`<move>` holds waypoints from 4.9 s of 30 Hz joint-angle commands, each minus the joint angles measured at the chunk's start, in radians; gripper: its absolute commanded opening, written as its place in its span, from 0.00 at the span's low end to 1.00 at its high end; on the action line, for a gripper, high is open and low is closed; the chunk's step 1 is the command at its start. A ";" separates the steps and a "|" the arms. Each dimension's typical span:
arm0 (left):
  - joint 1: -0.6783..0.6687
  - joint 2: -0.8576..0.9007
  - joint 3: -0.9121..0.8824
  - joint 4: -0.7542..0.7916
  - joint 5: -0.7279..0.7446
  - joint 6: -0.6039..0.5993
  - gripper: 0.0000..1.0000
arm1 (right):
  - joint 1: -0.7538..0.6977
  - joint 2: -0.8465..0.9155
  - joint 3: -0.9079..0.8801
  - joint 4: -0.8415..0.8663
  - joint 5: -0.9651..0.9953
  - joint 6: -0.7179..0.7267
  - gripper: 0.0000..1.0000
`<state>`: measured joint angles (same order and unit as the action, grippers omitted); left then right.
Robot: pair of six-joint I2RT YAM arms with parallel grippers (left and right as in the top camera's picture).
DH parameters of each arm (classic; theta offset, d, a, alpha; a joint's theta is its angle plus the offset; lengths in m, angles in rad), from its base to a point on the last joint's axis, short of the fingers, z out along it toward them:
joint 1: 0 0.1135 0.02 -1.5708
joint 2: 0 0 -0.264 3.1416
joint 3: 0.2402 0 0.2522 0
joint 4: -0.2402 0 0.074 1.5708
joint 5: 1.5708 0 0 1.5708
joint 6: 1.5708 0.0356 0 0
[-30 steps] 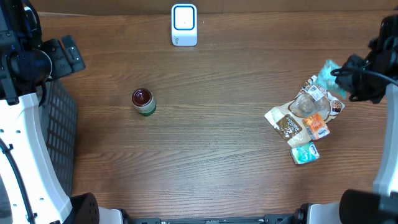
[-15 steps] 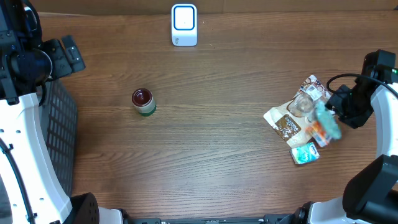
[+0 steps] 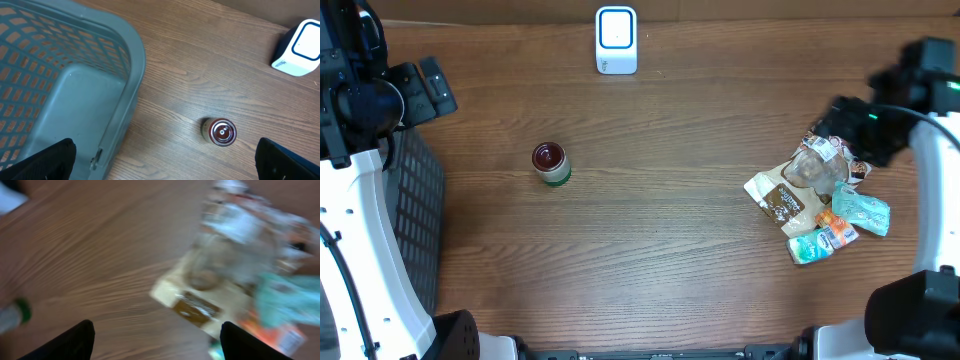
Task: Scan the item barcode
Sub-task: 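Reach the right gripper down over the brown jar, then close the right gripper on the brown jar lid and adjust grip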
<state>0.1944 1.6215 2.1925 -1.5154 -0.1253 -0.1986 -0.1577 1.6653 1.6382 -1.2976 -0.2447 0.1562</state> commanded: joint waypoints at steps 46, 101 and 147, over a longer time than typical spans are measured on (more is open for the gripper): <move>0.002 0.002 0.002 0.002 -0.009 0.019 1.00 | 1.006 0.636 0.135 0.967 0.156 -0.009 1.00; 0.002 0.002 0.002 0.002 -0.009 0.019 1.00 | 0.779 0.412 0.105 0.270 0.366 0.428 1.00; 0.002 0.002 0.002 0.002 -0.009 0.019 1.00 | 0.787 0.424 0.076 0.346 0.401 0.399 0.68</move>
<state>0.1944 1.6218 2.1925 -1.5158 -0.1253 -0.1986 0.6281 2.1159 1.7187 -0.9535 0.1387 0.7284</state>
